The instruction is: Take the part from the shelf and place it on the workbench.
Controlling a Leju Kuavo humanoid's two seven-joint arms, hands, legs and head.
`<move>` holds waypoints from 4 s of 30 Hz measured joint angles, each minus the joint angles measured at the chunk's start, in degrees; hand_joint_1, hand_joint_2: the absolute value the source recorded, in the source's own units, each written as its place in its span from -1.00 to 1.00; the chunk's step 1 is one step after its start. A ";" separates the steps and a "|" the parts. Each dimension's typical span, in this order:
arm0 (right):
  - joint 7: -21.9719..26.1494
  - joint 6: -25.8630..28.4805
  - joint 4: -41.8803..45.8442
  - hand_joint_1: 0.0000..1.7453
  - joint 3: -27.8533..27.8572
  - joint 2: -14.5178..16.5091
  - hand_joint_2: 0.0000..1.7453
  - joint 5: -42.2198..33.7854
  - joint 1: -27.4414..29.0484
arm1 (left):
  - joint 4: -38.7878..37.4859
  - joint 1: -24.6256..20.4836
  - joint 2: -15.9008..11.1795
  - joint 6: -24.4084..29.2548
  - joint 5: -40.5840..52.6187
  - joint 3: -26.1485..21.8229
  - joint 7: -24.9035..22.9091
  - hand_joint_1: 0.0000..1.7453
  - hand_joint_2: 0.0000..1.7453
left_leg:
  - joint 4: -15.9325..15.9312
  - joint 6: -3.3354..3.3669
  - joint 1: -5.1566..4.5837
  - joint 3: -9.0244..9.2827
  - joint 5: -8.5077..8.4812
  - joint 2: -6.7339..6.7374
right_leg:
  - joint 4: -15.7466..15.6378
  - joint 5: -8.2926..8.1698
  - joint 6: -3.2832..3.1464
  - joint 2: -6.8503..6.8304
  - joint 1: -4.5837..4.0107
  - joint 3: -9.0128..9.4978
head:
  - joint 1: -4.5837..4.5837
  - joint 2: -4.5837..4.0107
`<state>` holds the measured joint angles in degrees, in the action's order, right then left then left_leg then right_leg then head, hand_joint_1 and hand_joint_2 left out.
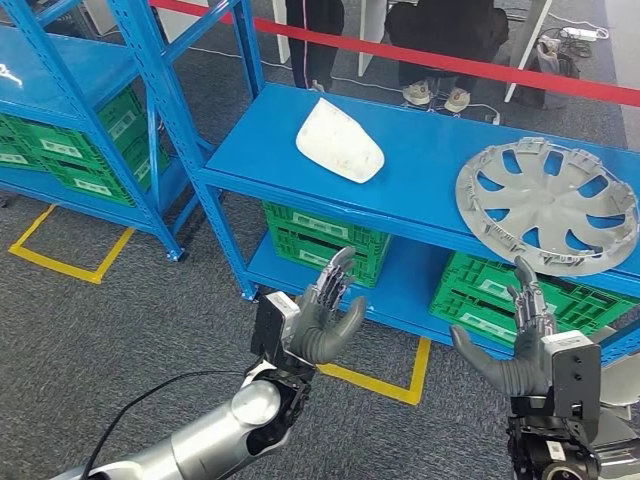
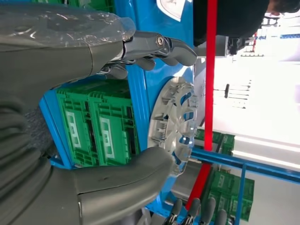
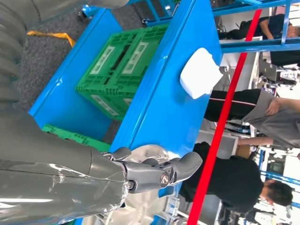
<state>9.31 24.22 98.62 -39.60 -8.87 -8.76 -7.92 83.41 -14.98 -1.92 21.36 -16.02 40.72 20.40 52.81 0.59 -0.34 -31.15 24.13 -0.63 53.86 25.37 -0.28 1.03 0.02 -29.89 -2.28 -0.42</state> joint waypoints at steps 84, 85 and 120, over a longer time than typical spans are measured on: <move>2.34 -2.38 1.08 -1.00 2.20 -0.01 -1.00 2.60 1.19 | -0.62 -2.34 -0.14 -2.75 -1.97 0.20 3.40 -1.00 -1.00 | 11.12 -1.30 0.07 -4.47 6.23 0.29 | 1.69 -0.12 0.02 -0.49 1.18 -1.78 | -1.10 0.00; 2.33 -2.40 1.06 -1.00 2.19 -0.01 -1.00 2.60 1.19 | -0.63 -2.28 -0.17 -2.75 -1.98 0.20 3.41 -1.00 -1.00 | 15.33 -1.46 0.18 -7.01 7.54 0.29 | 1.69 -0.04 -0.12 -0.50 1.13 -1.77 | -1.25 0.00; -1.92 0.57 0.91 -1.00 4.90 -1.07 -1.00 0.19 0.65 | -0.44 -0.86 -0.81 -2.92 -0.08 -0.87 1.87 -1.00 -1.00 | 1.77 1.17 -0.78 -1.71 0.01 0.06 | 0.11 2.18 1.41 -0.69 1.12 1.07 | -0.47 0.00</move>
<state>7.39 24.80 99.54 -34.70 -9.94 -8.57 -7.27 82.97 -15.84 -2.74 18.45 -16.09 39.85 22.27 54.57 1.77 -1.12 -32.86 24.14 -0.57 53.97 27.55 1.13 0.35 1.14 -28.82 -2.75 -0.42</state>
